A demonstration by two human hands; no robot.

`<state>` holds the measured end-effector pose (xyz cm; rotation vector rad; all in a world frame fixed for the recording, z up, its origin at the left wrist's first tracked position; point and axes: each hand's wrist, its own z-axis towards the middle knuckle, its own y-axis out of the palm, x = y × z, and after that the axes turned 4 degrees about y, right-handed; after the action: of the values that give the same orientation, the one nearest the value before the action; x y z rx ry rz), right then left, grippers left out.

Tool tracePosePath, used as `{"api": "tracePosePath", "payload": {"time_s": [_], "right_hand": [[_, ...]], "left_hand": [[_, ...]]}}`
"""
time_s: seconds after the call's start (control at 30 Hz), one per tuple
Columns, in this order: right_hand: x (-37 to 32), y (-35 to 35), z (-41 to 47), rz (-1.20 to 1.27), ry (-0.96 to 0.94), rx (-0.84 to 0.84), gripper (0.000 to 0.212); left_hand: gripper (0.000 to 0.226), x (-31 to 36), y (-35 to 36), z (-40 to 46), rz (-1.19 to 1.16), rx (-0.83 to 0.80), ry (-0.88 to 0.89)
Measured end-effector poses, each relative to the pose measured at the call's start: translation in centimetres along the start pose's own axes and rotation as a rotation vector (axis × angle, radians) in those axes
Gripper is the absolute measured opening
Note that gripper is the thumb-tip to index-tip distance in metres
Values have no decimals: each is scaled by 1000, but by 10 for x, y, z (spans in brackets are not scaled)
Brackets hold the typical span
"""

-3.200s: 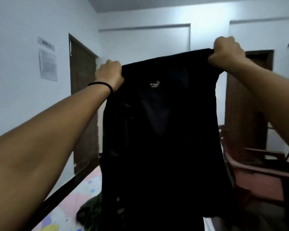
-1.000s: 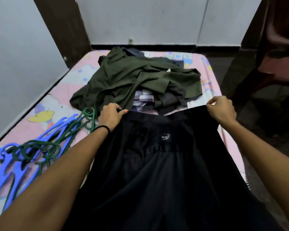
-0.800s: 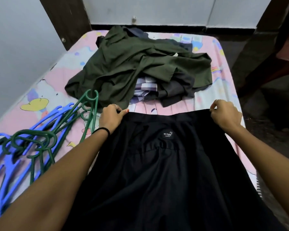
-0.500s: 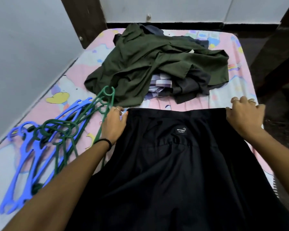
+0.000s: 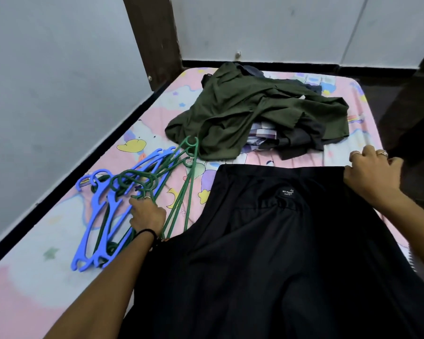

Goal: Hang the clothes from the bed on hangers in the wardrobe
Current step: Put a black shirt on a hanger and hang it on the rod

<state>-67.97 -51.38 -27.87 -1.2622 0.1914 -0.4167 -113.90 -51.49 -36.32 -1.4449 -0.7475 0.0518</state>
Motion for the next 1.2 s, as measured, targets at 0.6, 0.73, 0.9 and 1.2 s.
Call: {"api": "tracePosePath", "payload": {"time_s": [0.6,0.73,0.9,1.2], "right_hand": [[-81,-136,-35,427,-402,423,64],[-76,-147,-44,331,-460,488,81],[-47,-146,-51,265,-601,392,62],[-17,-114,-68,240,-516,401,37]], "left_hand": [[15,114,-149,-35,-284,25,1170],[14,130,-156,-53,-252,-17,1254],[8,149,-145,-76,-196,-166,1352],[43,171,-96,-75,-101,-112,1362]]}}
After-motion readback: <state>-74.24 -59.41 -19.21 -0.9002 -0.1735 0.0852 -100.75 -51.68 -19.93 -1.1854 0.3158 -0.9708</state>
